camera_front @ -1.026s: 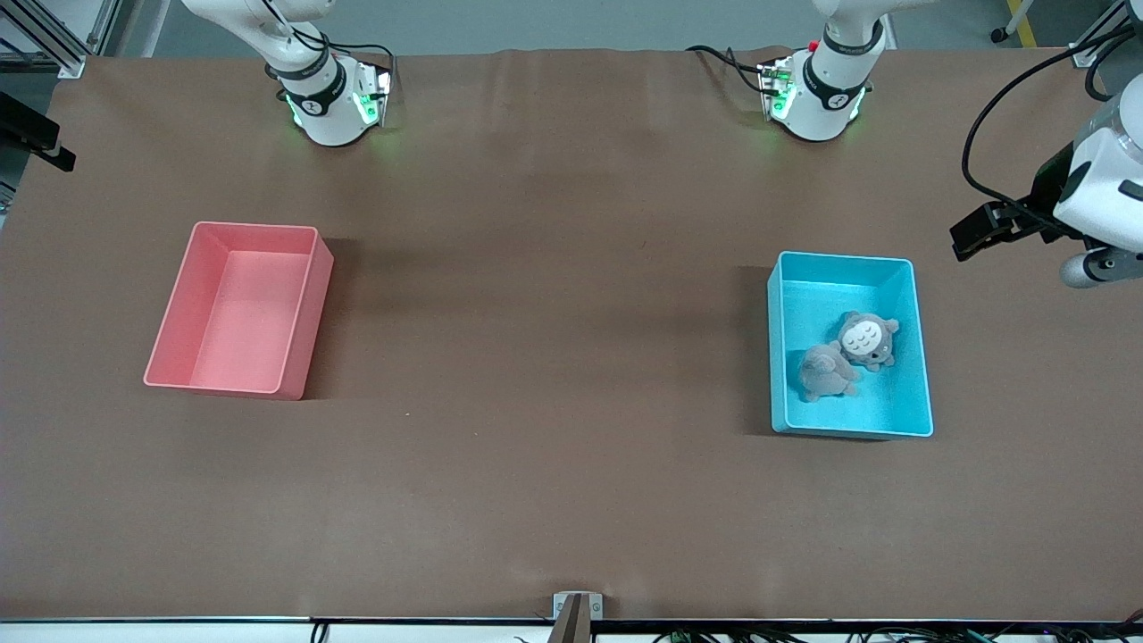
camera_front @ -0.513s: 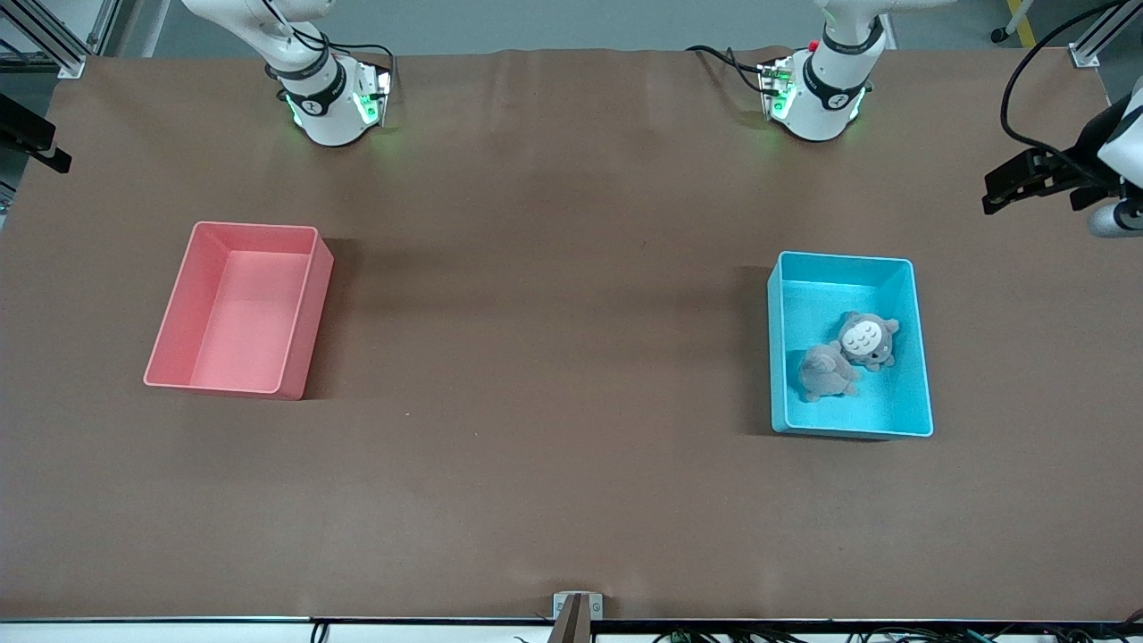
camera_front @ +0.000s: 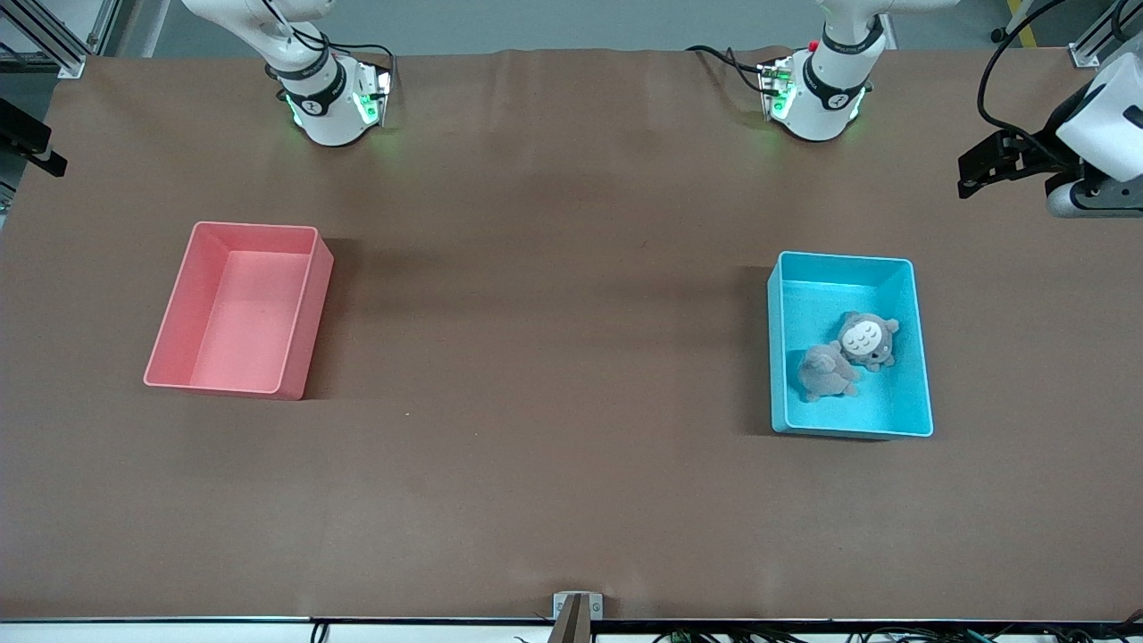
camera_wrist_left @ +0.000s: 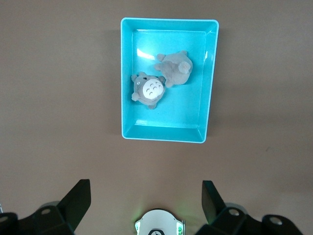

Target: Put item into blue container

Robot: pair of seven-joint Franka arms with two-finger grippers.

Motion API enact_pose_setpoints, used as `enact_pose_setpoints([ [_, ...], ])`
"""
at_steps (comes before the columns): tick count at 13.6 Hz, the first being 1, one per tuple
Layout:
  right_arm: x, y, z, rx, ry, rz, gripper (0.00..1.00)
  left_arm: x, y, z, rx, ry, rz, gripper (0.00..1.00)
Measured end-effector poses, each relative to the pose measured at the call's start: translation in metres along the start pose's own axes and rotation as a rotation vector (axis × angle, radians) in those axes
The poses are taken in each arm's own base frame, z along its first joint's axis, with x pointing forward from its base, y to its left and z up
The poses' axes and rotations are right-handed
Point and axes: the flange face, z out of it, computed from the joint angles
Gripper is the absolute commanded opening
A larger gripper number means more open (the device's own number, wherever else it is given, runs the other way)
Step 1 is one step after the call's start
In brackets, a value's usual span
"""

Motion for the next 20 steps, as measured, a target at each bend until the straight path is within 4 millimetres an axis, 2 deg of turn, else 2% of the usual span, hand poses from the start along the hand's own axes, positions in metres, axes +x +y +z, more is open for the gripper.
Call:
enact_pose_setpoints([
  [5, 0.0003, 0.0007, -0.0004, -0.001, 0.004, -0.030, 1.00, 0.0098, -0.0033, 0.0099, -0.001, -0.002, -0.006, 1.00],
  [20, -0.0009, -0.0007, 0.0007, 0.029, -0.005, 0.005, 1.00, 0.0075, 0.0025, 0.0043, -0.001, 0.014, 0.004, 1.00],
])
